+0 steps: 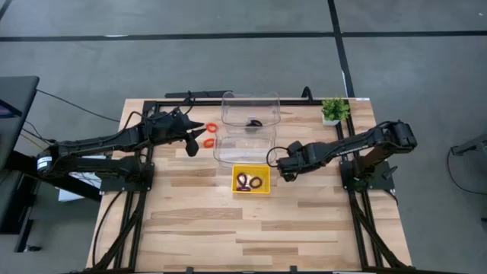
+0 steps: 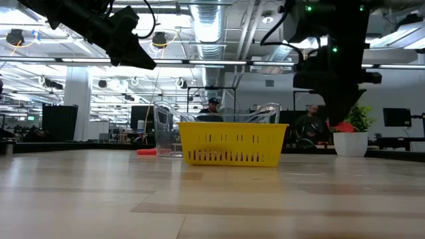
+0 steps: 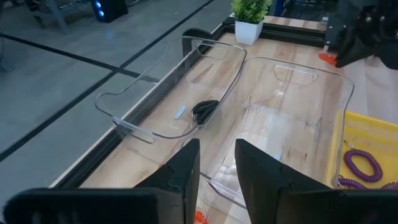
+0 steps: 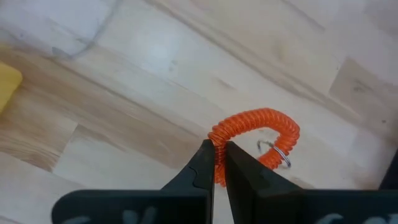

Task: Sort spring keychains
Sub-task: Put the bottom right orange spring keychain into the bottom transparent bin

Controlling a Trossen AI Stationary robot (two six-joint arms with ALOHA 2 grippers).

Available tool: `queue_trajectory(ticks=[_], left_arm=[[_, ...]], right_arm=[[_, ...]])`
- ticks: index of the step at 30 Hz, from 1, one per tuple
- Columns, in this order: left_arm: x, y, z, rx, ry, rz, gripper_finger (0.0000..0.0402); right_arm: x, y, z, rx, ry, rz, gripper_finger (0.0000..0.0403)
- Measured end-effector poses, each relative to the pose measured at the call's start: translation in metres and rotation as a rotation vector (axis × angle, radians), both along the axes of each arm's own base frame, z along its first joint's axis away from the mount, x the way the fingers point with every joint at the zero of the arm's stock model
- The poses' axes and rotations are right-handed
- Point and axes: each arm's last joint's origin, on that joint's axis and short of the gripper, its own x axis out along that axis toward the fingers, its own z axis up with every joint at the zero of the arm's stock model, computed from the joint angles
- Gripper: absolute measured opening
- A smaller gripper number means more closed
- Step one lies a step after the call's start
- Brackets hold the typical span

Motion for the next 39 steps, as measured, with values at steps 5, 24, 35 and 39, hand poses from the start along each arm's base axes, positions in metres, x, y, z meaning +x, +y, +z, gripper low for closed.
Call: queue_trajectory(ticks=[5,24,35,39], left_arm=[[0.000,0.000,0.000,-0.019,-0.010,0.008,0.0100],[0.000,-0.001,0.000,-0.047,-0.028,0.001,0.0100],[0.001,0.000,0.000,-0.049,-0.029,0.004,0.0100],[0.005,0.001,-0.004,-0.054,-0.011,0.004,0.0100]], right_arm=[[0.005,-0.001,0.010,-0.040,-0.019,0.016,0.0012],[-0.023,-0.010,0.084,-0.270,-0.436,0.008,0.0013],[0.017,-0.025,0.116,-0.391,-0.761,0.316,0.0013],[0.040,-0.040,0.101,-0.342,-0.769,0.365,0.0013]])
